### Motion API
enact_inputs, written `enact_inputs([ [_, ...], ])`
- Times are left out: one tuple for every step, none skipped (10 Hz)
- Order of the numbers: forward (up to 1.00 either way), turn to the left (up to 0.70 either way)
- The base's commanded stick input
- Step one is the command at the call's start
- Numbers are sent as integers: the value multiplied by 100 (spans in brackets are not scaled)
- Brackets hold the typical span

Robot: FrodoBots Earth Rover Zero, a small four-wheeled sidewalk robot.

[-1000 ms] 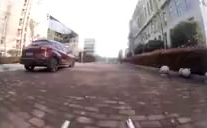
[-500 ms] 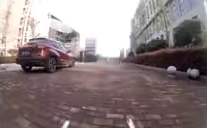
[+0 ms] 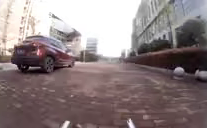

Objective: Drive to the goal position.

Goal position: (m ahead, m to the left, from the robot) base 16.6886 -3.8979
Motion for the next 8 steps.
enact_inputs([
  [70, -14],
  [70, -13],
  [70, -8],
  [70, -1],
  [70, 0],
  [70, 0],
  [70, 0],
  [70, 0],
])
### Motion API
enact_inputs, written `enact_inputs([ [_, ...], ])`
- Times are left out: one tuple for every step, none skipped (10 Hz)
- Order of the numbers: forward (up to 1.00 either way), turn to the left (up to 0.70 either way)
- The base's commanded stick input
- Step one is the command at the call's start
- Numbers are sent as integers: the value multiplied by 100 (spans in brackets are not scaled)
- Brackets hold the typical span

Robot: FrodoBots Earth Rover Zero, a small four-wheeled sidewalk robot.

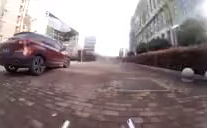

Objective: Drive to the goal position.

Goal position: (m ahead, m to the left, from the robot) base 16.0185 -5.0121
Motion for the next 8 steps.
enact_inputs([
  [70, -4],
  [70, -11],
  [70, -14],
  [70, -14],
  [70, -14],
  [70, -1],
  [70, -1],
  [70, -4],
])
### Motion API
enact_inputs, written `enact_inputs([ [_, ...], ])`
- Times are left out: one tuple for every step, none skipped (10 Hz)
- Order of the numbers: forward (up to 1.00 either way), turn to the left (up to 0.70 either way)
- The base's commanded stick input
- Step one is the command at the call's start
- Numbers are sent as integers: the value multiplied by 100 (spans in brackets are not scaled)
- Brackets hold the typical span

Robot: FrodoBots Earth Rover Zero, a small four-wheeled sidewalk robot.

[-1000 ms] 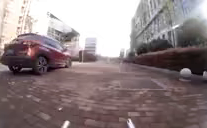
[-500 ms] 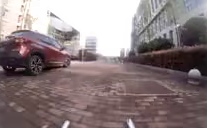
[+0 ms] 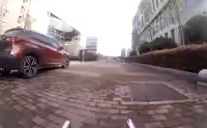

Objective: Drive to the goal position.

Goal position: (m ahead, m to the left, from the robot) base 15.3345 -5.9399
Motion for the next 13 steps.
enact_inputs([
  [70, -12],
  [70, -14],
  [70, -14],
  [70, -14],
  [70, -14],
  [70, -14],
  [70, -14],
  [70, -14],
  [70, -14],
  [70, -14],
  [70, -14],
  [70, -14],
  [70, -14],
])
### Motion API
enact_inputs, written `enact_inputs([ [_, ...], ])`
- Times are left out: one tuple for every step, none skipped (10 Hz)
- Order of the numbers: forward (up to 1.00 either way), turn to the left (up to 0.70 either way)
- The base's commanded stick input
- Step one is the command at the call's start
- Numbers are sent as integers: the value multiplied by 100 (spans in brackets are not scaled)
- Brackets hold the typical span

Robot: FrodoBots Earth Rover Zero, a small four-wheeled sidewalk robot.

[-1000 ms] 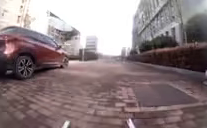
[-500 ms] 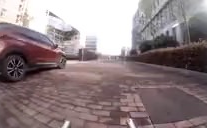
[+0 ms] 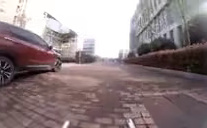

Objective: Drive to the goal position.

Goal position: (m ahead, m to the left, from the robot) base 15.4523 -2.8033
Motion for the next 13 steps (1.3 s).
enact_inputs([
  [70, -14],
  [70, -14],
  [70, -14],
  [70, -14],
  [70, -14],
  [70, -14],
  [70, -14],
  [70, -14],
  [70, -14],
  [70, -14],
  [70, -14],
  [70, -14],
  [70, -14],
])
